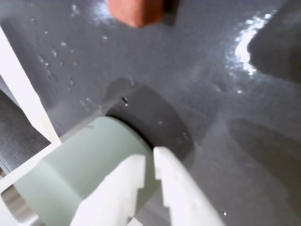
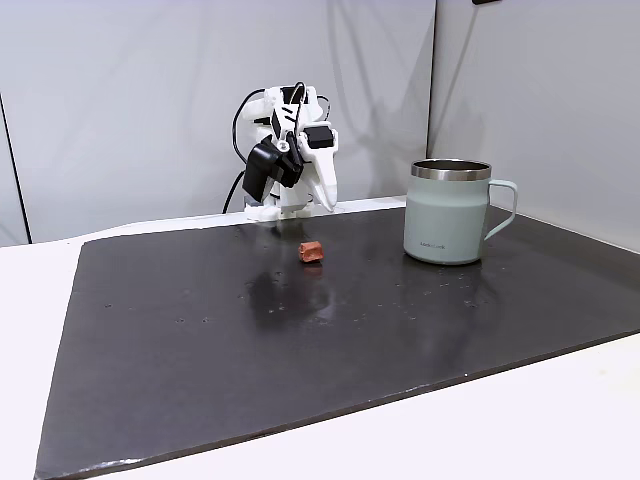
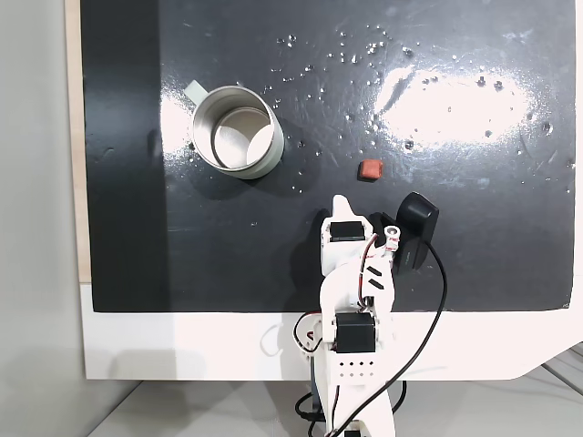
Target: Grasp a cube and put it in the cup.
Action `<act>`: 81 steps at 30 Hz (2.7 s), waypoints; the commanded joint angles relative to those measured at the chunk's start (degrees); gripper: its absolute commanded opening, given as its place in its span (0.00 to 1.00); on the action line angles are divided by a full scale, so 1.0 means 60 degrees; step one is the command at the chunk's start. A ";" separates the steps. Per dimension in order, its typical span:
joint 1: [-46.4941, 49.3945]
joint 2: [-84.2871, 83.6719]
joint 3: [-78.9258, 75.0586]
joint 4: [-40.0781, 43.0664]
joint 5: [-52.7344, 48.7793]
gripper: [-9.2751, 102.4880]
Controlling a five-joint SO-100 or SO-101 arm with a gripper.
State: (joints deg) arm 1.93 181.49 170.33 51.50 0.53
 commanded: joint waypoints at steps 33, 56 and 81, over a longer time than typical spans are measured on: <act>0.1699 -0.9272 -0.8979 0.1553 -0.1904 0.08; 0.2051 -1.4297 -1.2144 0.3486 -0.1201 0.18; 0.1641 -1.5220 -1.1060 0.3091 -0.1377 0.34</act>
State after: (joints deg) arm 12.30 90.18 103.80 71.19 -7.29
